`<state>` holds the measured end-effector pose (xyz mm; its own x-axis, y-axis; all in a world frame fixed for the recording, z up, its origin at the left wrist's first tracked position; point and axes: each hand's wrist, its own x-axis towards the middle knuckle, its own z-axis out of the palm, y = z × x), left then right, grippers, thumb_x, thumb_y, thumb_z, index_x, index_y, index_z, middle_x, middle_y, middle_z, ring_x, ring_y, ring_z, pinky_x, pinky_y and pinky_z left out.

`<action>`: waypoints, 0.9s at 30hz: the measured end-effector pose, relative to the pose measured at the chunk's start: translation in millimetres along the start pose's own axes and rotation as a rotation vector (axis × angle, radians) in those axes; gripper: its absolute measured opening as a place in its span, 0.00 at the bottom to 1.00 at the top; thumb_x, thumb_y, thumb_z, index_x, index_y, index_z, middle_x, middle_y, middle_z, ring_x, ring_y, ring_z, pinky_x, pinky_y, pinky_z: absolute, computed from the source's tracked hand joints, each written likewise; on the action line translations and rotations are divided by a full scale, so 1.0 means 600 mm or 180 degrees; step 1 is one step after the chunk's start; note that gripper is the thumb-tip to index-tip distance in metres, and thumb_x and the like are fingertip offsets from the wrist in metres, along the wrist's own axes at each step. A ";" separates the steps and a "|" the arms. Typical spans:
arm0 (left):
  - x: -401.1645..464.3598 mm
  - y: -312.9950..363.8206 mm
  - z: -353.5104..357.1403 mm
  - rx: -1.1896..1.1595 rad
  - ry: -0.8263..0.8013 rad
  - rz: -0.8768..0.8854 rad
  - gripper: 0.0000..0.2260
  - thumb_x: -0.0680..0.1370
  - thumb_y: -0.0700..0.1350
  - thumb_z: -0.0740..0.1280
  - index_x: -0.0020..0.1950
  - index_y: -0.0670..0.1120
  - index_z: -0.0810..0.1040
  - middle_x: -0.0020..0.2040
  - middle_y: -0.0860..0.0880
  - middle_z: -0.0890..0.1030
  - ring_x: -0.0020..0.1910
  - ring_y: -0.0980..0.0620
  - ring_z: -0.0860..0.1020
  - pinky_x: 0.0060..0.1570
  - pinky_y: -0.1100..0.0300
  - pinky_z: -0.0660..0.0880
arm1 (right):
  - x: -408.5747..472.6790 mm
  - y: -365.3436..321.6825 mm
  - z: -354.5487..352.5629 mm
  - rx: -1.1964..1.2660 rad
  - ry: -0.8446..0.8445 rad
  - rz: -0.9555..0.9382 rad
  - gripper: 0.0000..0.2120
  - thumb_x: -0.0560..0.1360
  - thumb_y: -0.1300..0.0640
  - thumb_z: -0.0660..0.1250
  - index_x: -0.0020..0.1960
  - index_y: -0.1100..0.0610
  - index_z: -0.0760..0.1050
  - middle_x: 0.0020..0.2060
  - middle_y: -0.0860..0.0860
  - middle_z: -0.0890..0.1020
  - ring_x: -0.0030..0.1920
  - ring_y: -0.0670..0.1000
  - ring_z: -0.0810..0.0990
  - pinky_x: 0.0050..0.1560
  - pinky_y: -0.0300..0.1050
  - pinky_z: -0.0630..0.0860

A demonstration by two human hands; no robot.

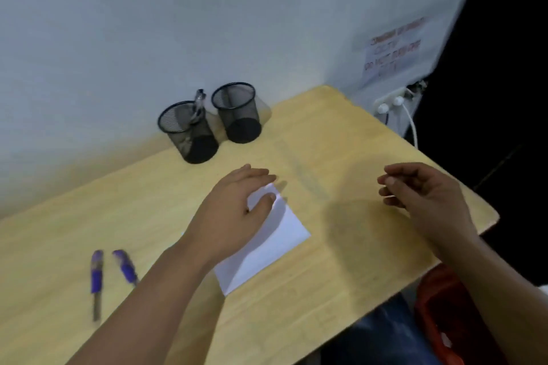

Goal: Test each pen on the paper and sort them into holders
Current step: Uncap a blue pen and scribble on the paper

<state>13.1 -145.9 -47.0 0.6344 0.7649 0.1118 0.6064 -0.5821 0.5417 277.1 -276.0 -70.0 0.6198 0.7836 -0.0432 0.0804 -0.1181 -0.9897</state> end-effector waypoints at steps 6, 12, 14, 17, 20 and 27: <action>-0.098 -0.118 -0.100 0.0447 -0.0056 -0.0672 0.16 0.80 0.46 0.63 0.67 0.51 0.78 0.66 0.54 0.78 0.66 0.53 0.73 0.61 0.64 0.66 | -0.023 -0.047 0.180 -0.0412 -0.1171 -0.0181 0.06 0.75 0.61 0.71 0.46 0.51 0.82 0.38 0.53 0.86 0.40 0.51 0.83 0.42 0.43 0.78; -0.169 -0.204 -0.165 0.0746 -0.0204 -0.1287 0.18 0.80 0.38 0.62 0.69 0.49 0.76 0.69 0.51 0.76 0.69 0.51 0.72 0.63 0.63 0.68 | -0.119 -0.060 0.339 -0.1146 -0.2480 -0.0553 0.04 0.73 0.56 0.71 0.44 0.46 0.80 0.36 0.50 0.84 0.38 0.51 0.83 0.45 0.52 0.80; -0.184 -0.223 -0.176 0.0868 -0.0339 -0.1335 0.20 0.77 0.37 0.65 0.67 0.49 0.78 0.67 0.50 0.78 0.66 0.48 0.74 0.63 0.54 0.72 | -0.148 -0.059 0.382 -0.1475 -0.2779 -0.0735 0.03 0.72 0.51 0.72 0.45 0.47 0.79 0.34 0.48 0.82 0.37 0.44 0.81 0.45 0.45 0.80; -0.196 -0.231 -0.187 0.0988 -0.0594 -0.1389 0.17 0.71 0.42 0.65 0.59 0.48 0.83 0.59 0.47 0.82 0.58 0.45 0.78 0.54 0.47 0.77 | -0.179 -0.063 0.431 -0.2068 -0.2954 -0.1009 0.08 0.72 0.44 0.71 0.45 0.46 0.76 0.40 0.42 0.79 0.41 0.41 0.79 0.42 0.34 0.75; -0.201 -0.229 -0.194 0.1046 -0.0608 -0.1308 0.15 0.71 0.46 0.62 0.54 0.47 0.83 0.55 0.48 0.82 0.54 0.45 0.78 0.51 0.46 0.77 | -0.199 -0.067 0.459 -0.2430 -0.2913 -0.1459 0.14 0.72 0.40 0.69 0.42 0.48 0.69 0.39 0.43 0.77 0.40 0.44 0.75 0.39 0.41 0.73; -0.207 -0.235 -0.187 0.1347 -0.0375 -0.0967 0.11 0.79 0.48 0.67 0.61 0.53 0.82 0.59 0.51 0.81 0.56 0.46 0.74 0.54 0.50 0.74 | -0.196 -0.066 0.472 -0.2621 -0.2964 -0.1509 0.09 0.73 0.51 0.66 0.40 0.49 0.66 0.36 0.47 0.78 0.34 0.51 0.77 0.39 0.51 0.79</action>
<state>-205.0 -128.0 -43.8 0.4350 0.8943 -0.1053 0.8960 -0.4183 0.1490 -20.0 -191.0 -64.2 -0.3346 0.9344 -0.1225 0.7891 0.2068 -0.5784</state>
